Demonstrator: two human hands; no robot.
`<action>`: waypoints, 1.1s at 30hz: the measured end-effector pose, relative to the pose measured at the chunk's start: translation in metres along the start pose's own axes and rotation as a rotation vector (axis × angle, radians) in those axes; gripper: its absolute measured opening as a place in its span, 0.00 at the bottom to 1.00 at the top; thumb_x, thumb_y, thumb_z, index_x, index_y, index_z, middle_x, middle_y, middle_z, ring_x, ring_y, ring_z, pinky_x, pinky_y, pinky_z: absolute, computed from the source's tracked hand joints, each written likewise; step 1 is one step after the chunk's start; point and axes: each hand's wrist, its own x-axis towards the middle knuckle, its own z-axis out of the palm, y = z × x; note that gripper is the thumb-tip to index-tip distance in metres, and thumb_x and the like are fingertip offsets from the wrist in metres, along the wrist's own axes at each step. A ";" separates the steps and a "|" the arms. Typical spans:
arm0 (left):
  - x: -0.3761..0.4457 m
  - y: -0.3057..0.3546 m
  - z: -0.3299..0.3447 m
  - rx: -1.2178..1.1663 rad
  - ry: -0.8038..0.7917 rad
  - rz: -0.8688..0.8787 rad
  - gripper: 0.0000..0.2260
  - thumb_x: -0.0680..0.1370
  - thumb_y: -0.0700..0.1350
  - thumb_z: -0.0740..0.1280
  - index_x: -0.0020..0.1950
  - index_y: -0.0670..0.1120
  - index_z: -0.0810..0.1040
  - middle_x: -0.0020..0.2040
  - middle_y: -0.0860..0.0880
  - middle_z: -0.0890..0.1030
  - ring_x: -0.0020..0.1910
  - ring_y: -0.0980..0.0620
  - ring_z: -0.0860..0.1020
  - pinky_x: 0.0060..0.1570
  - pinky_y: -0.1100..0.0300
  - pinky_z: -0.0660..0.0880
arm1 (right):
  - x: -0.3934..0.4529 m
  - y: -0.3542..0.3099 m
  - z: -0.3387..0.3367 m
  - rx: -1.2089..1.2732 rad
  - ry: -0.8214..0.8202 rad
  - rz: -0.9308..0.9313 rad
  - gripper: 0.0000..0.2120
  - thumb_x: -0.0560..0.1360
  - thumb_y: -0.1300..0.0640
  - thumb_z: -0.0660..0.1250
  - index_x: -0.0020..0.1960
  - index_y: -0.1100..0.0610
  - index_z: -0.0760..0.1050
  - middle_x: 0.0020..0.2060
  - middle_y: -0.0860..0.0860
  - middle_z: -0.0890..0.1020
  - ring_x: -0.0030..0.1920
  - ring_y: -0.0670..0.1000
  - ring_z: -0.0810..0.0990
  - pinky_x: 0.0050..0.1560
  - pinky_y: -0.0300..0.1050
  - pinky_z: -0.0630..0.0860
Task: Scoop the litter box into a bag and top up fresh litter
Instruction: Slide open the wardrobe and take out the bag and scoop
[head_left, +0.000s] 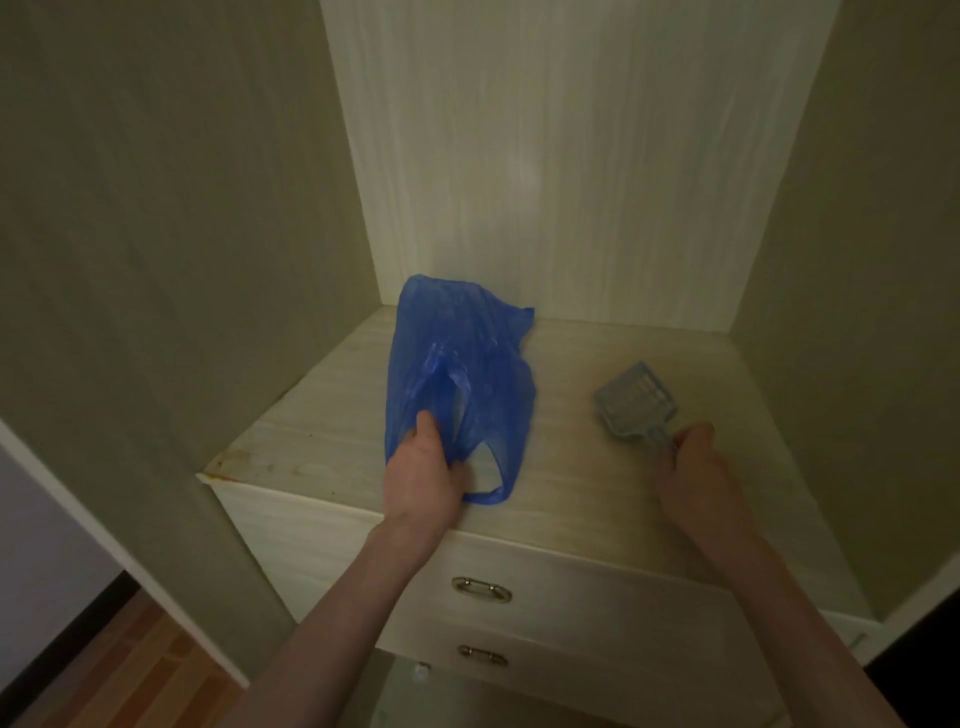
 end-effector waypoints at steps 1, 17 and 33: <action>-0.001 0.001 -0.002 0.018 0.020 0.015 0.13 0.78 0.40 0.67 0.60 0.42 0.69 0.51 0.41 0.80 0.50 0.38 0.81 0.42 0.51 0.70 | 0.000 -0.002 0.000 0.034 0.017 -0.019 0.07 0.83 0.58 0.61 0.55 0.59 0.64 0.46 0.64 0.81 0.48 0.66 0.81 0.41 0.52 0.71; -0.003 0.024 0.003 -0.156 -0.099 0.416 0.29 0.77 0.58 0.71 0.74 0.54 0.65 0.52 0.57 0.79 0.51 0.57 0.76 0.50 0.57 0.76 | 0.012 -0.025 -0.004 0.147 -0.036 -0.055 0.15 0.84 0.52 0.61 0.62 0.61 0.76 0.50 0.59 0.82 0.50 0.59 0.79 0.46 0.47 0.70; 0.007 0.030 0.031 -0.200 -0.071 0.562 0.05 0.84 0.46 0.62 0.49 0.48 0.72 0.43 0.52 0.76 0.43 0.50 0.72 0.46 0.49 0.72 | 0.024 -0.019 -0.003 0.279 -0.002 -0.062 0.14 0.82 0.51 0.63 0.62 0.58 0.77 0.52 0.56 0.83 0.54 0.57 0.81 0.47 0.43 0.68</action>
